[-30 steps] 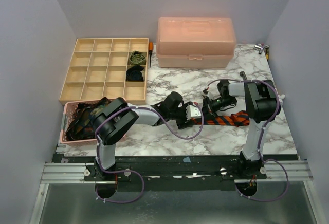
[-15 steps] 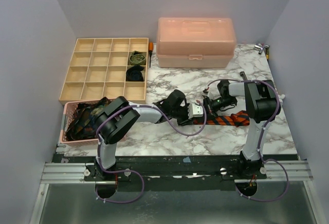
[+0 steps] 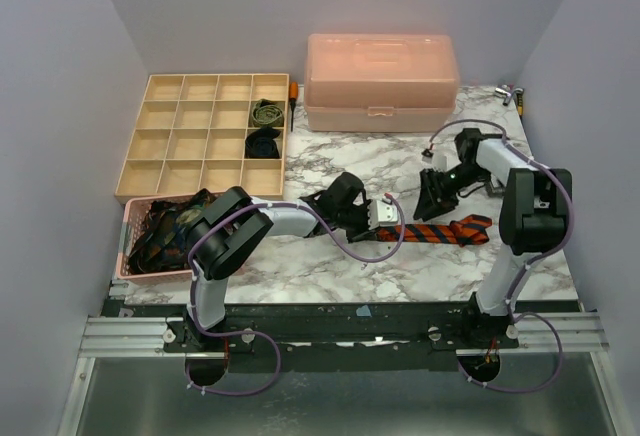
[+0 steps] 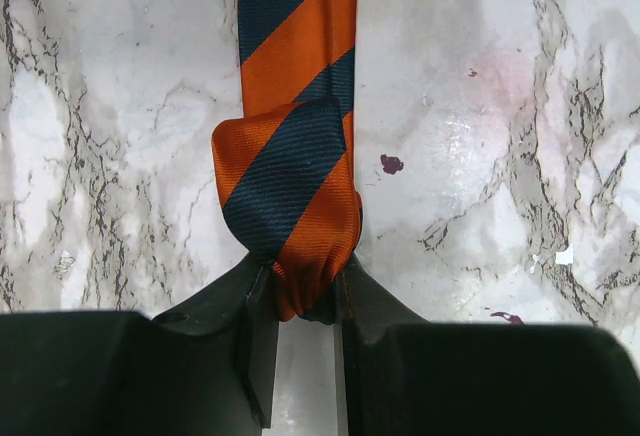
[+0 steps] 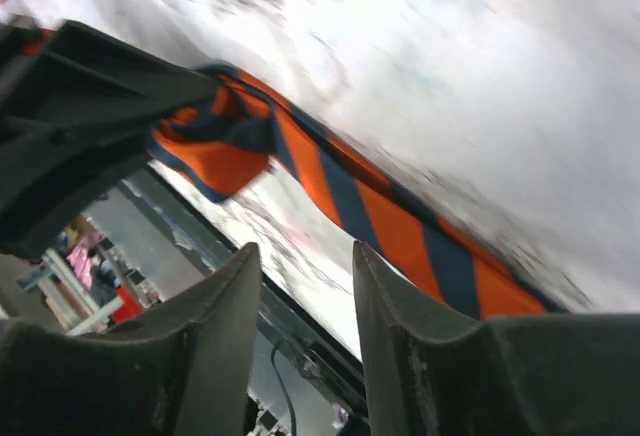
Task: Roll the ties
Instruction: Roll the tie at the center of the board.
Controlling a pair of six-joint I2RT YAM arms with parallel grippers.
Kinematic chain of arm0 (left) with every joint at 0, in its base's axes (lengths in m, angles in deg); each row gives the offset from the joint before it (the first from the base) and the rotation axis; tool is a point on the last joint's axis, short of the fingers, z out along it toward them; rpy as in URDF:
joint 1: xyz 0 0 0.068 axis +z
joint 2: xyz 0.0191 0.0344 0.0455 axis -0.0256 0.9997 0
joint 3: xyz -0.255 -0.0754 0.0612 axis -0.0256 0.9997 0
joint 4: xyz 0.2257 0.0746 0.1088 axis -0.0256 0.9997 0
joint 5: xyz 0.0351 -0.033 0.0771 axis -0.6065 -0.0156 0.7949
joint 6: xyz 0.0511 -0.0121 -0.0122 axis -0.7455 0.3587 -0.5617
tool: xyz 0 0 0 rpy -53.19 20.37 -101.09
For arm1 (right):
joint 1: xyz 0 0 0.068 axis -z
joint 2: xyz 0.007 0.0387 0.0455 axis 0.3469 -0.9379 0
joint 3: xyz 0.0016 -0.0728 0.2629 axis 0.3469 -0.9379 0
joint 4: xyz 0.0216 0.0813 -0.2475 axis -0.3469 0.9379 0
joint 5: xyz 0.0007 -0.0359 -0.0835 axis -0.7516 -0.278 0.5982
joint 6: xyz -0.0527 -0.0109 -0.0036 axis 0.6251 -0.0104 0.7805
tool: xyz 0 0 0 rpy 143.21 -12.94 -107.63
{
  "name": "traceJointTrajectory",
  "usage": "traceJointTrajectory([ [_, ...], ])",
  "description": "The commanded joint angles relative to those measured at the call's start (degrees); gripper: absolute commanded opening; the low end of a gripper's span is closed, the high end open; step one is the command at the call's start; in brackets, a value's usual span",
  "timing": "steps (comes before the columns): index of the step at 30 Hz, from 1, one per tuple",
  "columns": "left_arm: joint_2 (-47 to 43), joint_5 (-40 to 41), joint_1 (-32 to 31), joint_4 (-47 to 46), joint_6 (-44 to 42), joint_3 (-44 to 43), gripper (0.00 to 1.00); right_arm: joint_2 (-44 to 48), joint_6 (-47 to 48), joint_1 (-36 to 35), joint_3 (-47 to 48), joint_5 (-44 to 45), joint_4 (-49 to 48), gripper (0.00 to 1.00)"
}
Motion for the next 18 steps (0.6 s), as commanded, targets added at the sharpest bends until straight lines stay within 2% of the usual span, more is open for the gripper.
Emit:
traceJointTrajectory([
  [1,3.11,3.92,-0.07,9.76,-1.32,2.11,0.05,2.32,8.25,4.64,-2.54,13.45,7.16,0.42],
  [6,3.13,3.78,-0.05,9.78,-1.50,1.85,0.05,3.35,13.09,13.27,-2.93,25.20,5.94,0.37],
  [12,3.13,4.17,-0.05,11.20,-1.68,2.28,0.05,0.46,21.44,24.97,6.06,34.80,5.26,0.36],
  [18,3.21,4.80,-0.05,11.34,-1.67,2.38,0.05,-1.04,25.07,29.21,15.74,38.57,4.80,0.38],
])
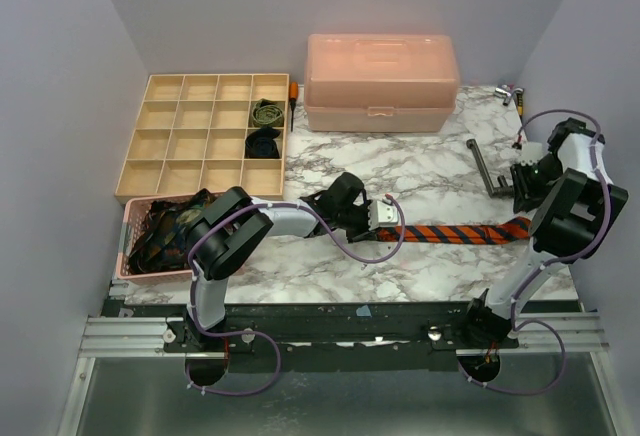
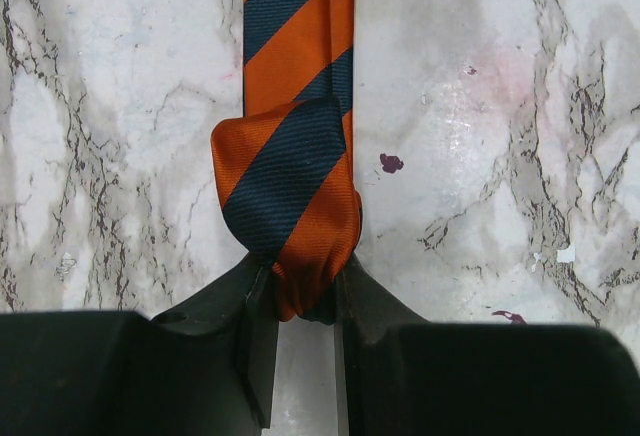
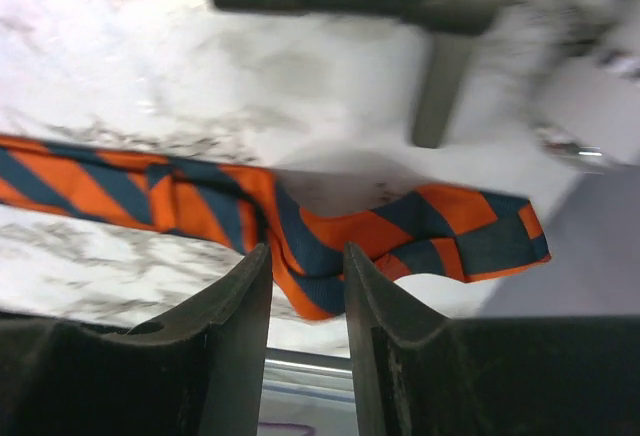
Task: Roll the ties
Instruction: Roll the tie at the center of the board.
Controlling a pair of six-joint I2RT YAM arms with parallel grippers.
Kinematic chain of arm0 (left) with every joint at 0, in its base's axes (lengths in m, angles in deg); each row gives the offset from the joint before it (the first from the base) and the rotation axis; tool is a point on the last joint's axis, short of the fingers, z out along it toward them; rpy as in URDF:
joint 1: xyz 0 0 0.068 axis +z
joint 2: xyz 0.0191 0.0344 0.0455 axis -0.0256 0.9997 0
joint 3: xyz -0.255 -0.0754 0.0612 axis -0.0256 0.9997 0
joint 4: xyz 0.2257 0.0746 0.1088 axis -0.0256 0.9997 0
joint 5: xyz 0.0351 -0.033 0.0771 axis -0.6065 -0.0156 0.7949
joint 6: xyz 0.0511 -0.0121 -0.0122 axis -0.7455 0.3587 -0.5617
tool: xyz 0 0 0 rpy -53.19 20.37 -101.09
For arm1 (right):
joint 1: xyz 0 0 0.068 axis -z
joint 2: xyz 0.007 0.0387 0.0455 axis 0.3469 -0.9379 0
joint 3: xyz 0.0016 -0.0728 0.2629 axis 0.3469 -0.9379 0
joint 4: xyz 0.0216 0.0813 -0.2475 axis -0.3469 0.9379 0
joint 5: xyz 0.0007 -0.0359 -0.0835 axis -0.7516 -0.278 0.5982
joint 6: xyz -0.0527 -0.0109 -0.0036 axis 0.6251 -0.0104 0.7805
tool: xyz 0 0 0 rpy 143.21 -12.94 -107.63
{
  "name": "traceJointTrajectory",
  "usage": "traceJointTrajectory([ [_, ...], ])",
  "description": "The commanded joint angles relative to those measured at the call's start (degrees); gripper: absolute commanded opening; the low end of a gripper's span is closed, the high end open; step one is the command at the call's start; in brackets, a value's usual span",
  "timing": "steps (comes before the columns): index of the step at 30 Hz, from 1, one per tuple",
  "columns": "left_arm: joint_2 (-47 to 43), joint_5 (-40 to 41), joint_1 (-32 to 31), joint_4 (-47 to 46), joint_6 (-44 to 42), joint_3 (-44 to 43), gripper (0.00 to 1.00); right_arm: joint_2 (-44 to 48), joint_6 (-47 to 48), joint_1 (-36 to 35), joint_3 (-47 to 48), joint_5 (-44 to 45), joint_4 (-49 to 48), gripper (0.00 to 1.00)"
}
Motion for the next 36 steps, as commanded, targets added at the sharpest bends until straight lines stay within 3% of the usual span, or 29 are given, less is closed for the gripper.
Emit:
traceJointTrajectory([
  [1,3.21,4.70,-0.06,10.43,-0.78,2.42,0.05,-0.99,4.97,0.73,6.51,4.48,0.93,0.38],
  [5,3.47,4.60,-0.10,10.78,-0.68,2.04,0.05,-0.69,3.68,-0.22,8.41,-2.24,6.69,0.41],
  [10,3.69,4.28,-0.03,11.38,-1.51,1.67,0.05,1.33,-1.25,-4.38,6.30,-22.30,13.36,0.46],
  [14,3.90,4.34,-0.07,12.17,-2.27,1.15,0.05,1.42,-9.36,-12.87,0.75,-36.71,11.19,0.48],
  [17,3.91,4.53,0.01,12.74,-2.62,1.03,0.05,1.24,-15.58,-19.45,-3.92,-42.57,4.86,0.50],
  [21,3.57,4.62,0.01,13.03,-2.80,1.13,0.06,0.04,-22.91,-27.45,-7.66,-45.29,-2.70,0.52],
  [25,3.40,4.88,0.10,13.07,-2.89,1.17,0.07,-1.45,-26.39,-33.86,-10.05,-42.39,-7.86,0.52],
  [33,3.65,4.90,0.10,13.04,-2.38,0.62,0.08,-4.93,-26.21,-36.62,-12.33,-37.70,-10.56,0.48],
  [34,3.72,4.83,0.10,13.02,-2.37,0.60,0.08,-5.27,-26.21,-36.79,-12.20,-37.70,-10.76,0.46],
  [36,3.87,4.87,0.09,13.14,-2.28,0.44,0.09,-6.26,-26.58,-36.98,-11.90,-37.32,-11.03,0.32],
])
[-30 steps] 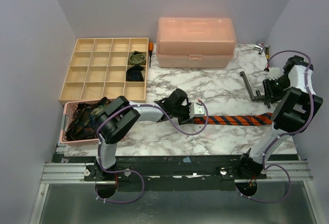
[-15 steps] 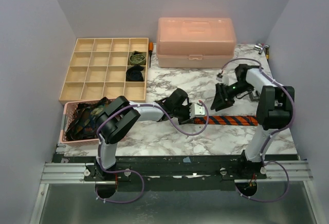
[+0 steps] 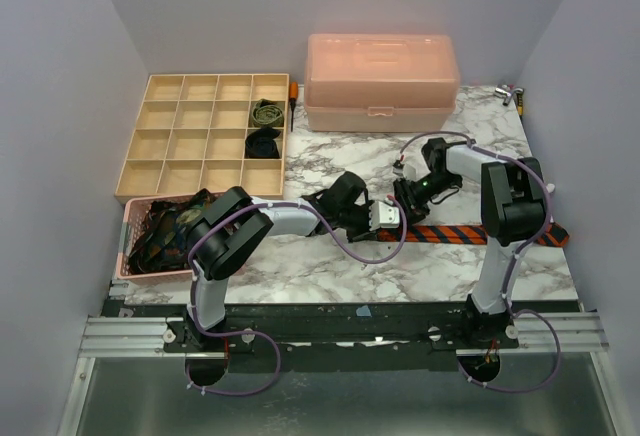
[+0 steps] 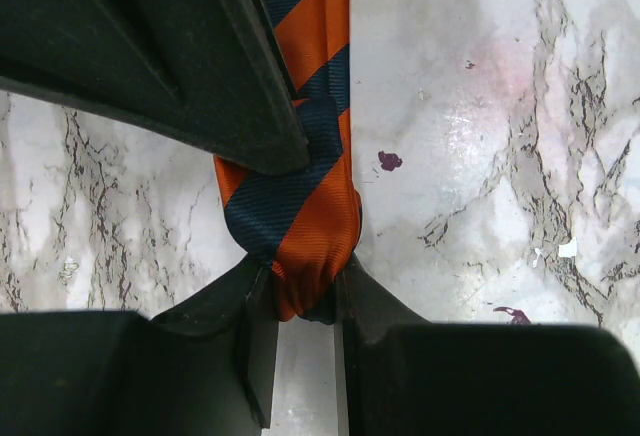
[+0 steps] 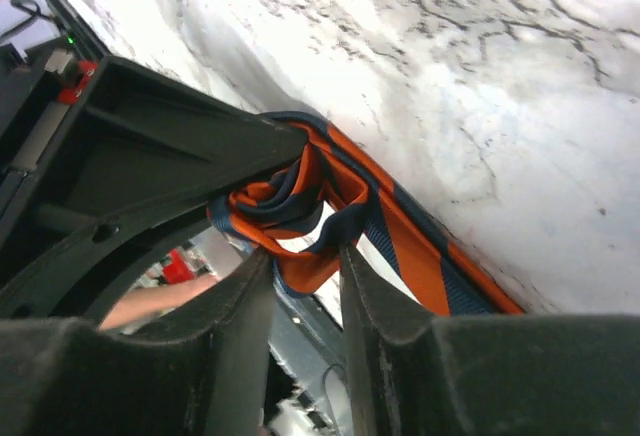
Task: Roll the ties
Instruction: Roll the tie at the center of the board.
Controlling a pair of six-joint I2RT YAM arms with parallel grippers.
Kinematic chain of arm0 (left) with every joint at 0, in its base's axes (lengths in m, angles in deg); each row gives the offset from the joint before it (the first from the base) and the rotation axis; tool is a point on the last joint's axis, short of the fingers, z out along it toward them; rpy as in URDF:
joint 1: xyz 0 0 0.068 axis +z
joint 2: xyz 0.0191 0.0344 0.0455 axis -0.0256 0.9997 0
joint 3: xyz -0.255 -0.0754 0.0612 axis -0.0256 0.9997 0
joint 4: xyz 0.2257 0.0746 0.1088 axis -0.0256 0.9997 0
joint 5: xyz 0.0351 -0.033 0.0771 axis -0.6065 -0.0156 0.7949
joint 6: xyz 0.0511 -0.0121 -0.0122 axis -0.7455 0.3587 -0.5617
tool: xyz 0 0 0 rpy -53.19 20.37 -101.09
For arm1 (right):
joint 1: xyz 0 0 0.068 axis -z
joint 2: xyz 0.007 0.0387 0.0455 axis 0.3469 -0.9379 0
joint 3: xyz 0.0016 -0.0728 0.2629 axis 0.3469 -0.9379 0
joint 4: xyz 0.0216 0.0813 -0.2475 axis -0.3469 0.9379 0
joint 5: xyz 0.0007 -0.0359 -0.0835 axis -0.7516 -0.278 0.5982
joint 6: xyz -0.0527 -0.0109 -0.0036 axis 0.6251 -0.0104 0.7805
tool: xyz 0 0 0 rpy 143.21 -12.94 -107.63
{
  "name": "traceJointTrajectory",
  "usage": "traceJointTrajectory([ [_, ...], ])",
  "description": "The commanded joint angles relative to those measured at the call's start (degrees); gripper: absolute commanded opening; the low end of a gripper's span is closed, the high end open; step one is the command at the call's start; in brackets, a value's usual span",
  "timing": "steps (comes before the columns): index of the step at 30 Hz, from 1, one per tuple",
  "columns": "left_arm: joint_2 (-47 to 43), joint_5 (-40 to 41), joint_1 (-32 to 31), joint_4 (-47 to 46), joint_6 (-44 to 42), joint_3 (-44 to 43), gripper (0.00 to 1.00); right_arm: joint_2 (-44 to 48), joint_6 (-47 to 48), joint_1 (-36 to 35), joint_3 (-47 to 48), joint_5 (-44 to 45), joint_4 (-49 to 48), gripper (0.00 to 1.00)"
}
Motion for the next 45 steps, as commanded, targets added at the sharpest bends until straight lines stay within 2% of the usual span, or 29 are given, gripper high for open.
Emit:
traceJointTrajectory([
  [1,3.83,4.59,0.21,10.53,-0.38,1.71,0.09,-1.93,-1.38,-0.60,0.39,2.20,-2.97,0.26],
  [4,4.04,4.57,0.21,10.61,-0.14,1.57,0.11,-2.25,-0.57,-0.68,0.43,4.32,-2.50,0.05],
  [5,4.00,4.57,0.29,10.50,0.09,1.54,0.13,-2.16,-0.33,-0.61,0.19,5.40,-2.40,0.00],
  [9,2.30,3.15,1.16,7.75,2.41,2.71,0.40,-1.28,0.06,-0.67,-2.02,11.30,-3.82,0.00],
  [11,0.28,1.21,1.97,3.67,4.19,4.62,0.50,-1.79,-0.36,-0.69,-3.00,13.48,-5.23,0.00],
  [14,-2.78,-0.62,2.73,-2.00,6.28,7.85,0.60,-3.25,-0.88,-1.45,-3.43,16.60,-7.04,0.00],
  [19,-6.28,-4.41,3.47,-13.51,9.93,14.19,0.70,-4.64,-1.97,-2.62,-2.94,19.90,-9.07,0.00],
  [24,-4.10,-5.52,3.52,-26.43,15.00,17.31,0.71,-5.97,-2.07,-2.89,-2.91,21.94,-10.00,0.00],
  [31,3.26,-7.32,3.09,-42.89,19.80,16.94,0.62,-10.27,-1.72,-3.33,0.49,23.38,-9.31,0.00],
  [41,13.12,-7.94,1.47,-56.21,23.82,13.34,0.62,-13.30,-1.37,-3.33,3.20,26.11,-7.62,0.00],
  [45,16.23,-7.17,0.59,-58.81,25.27,11.25,0.58,-13.77,-1.69,-3.33,3.47,26.22,-7.62,0.00],
])
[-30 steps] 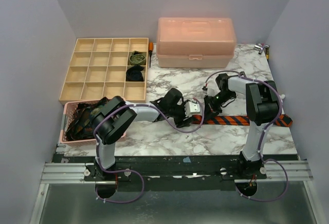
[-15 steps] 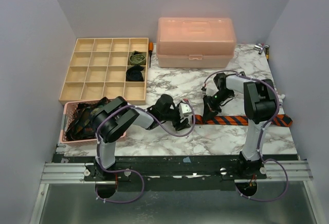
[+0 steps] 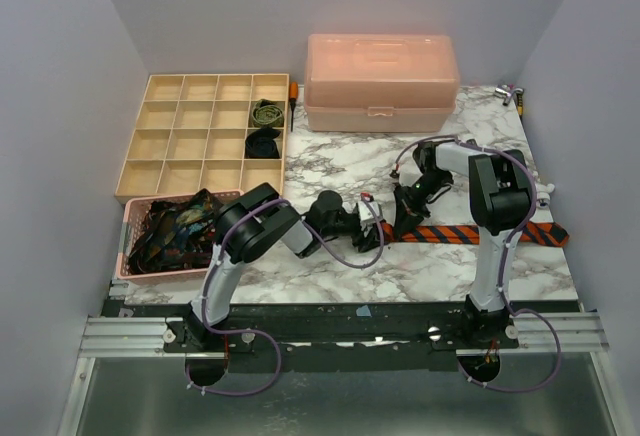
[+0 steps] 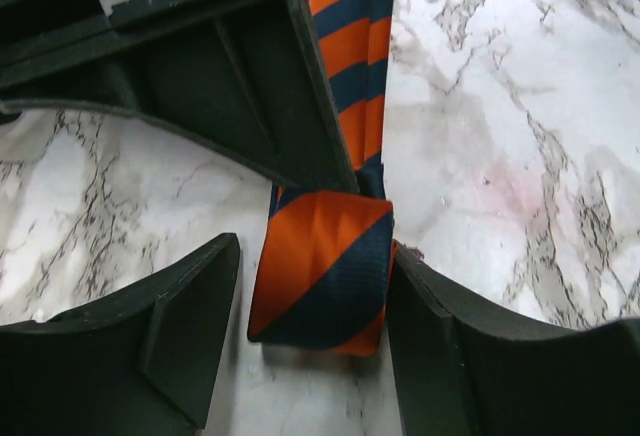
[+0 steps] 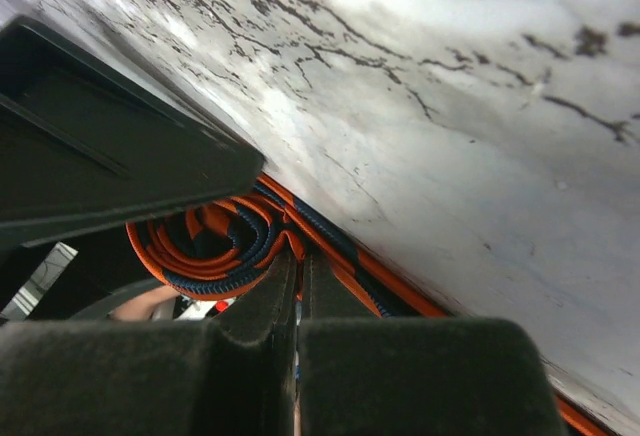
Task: Roll the ties
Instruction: Roll the tie at the center of the board.
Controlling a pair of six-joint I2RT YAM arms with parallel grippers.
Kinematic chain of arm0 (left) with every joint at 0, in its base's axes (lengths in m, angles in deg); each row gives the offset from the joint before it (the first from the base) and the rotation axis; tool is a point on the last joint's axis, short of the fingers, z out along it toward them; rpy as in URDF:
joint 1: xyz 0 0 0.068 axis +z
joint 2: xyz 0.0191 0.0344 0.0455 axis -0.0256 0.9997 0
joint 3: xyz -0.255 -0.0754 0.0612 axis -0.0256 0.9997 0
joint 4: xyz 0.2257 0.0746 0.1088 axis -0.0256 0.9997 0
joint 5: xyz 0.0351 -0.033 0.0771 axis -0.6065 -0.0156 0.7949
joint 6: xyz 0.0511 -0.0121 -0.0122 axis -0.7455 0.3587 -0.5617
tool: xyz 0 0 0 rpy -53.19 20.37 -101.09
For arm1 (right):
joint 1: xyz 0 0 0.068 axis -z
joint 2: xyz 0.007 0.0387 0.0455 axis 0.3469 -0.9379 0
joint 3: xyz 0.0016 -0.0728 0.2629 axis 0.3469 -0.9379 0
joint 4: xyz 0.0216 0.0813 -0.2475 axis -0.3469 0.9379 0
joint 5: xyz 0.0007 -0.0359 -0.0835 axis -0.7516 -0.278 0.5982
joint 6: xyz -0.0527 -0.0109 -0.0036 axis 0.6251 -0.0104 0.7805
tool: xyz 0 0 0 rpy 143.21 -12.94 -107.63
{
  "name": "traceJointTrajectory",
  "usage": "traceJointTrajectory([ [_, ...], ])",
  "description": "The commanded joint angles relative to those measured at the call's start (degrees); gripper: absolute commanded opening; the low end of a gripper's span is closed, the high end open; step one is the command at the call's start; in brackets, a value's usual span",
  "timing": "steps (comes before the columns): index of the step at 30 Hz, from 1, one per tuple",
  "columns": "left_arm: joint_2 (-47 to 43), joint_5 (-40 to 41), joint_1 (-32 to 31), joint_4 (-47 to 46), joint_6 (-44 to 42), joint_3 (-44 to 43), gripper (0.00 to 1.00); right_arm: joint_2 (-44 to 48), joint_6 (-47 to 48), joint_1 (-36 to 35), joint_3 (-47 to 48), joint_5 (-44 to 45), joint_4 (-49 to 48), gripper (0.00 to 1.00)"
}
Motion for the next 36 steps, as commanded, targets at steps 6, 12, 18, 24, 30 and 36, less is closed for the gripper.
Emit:
traceJointTrajectory([
  [6,4.39,0.62,-2.38,0.40,-0.74,-2.23,0.34,-5.65,1.65,-1.81,-2.00,14.87,-12.65,0.00],
  [12,-4.26,5.86,-2.51,28.52,-11.62,-4.74,0.20,-4.42,-0.03,-3.20,-2.66,10.22,-14.06,0.00],
  [18,-5.90,11.29,-2.50,60.88,-20.62,-14.91,0.09,-1.94,-1.95,-2.71,-1.63,1.72,-13.68,0.20],
  [24,-3.73,14.55,-2.50,80.09,-26.11,-20.73,0.08,0.68,1.15,2.10,0.58,-4.48,-8.88,0.34],
  [30,-1.67,16.64,-2.71,86.02,-27.57,-23.17,0.08,5.86,6.07,4.92,0.27,-9.49,-3.24,0.43],
  [36,0.09,17.38,-3.25,88.27,-27.59,-25.62,0.09,9.49,5.15,4.92,-2.81,-17.87,-3.77,0.47],
])
